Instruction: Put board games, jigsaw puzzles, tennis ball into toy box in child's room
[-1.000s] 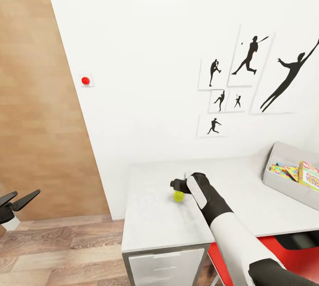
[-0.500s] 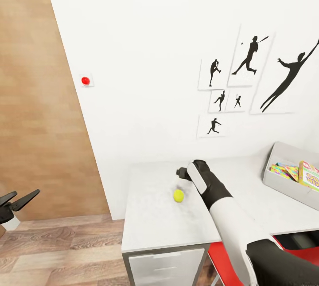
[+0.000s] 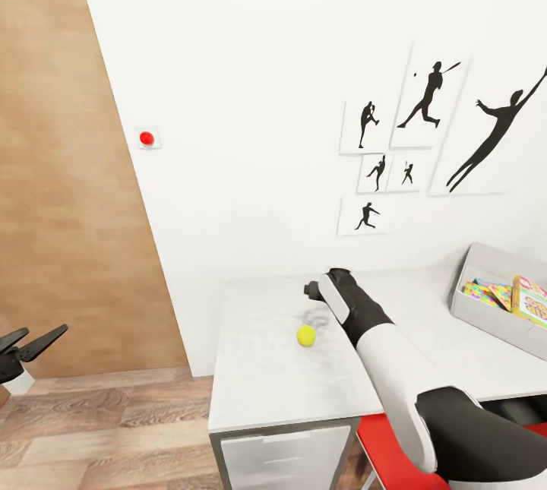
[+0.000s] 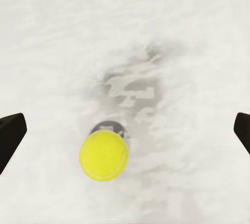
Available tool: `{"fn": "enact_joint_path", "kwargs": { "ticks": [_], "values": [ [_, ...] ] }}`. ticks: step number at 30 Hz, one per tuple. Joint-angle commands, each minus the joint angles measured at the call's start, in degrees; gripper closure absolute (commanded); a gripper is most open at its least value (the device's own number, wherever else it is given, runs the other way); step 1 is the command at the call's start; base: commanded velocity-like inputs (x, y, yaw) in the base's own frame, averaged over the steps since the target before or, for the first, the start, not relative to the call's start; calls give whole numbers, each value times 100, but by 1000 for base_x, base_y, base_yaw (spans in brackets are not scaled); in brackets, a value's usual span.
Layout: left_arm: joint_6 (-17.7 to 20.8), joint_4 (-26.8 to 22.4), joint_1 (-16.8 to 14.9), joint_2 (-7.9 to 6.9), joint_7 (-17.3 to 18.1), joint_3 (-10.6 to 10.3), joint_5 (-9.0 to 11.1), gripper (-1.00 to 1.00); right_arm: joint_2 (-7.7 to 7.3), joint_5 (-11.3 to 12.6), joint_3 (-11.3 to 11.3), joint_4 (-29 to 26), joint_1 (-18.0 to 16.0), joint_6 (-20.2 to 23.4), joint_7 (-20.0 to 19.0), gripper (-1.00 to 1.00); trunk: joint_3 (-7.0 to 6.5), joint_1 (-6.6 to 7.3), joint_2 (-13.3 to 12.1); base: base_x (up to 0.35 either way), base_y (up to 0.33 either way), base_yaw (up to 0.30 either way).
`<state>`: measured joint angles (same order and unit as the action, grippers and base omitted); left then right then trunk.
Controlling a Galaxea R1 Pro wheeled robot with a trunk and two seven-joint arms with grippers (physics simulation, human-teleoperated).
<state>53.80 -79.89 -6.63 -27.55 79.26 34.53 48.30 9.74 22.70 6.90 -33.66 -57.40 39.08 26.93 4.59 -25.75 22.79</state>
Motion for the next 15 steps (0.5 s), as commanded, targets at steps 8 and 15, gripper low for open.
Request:
{"fn": "enact_joint_path", "kwargs": {
  "ticks": [8, 15],
  "values": [
    [60, 7, -5, -7, 18, 1, 29, -100, 20, 67, -3, 0, -16, 30, -85, -100, 56, -4, 13, 0, 0, 42],
    [60, 9, -5, -17, 19, 16, 36, -100, 23, 75, -5, 0, -17, 34, -106, -100, 118, -4, 13, 0, 0, 26]
  ]
}}
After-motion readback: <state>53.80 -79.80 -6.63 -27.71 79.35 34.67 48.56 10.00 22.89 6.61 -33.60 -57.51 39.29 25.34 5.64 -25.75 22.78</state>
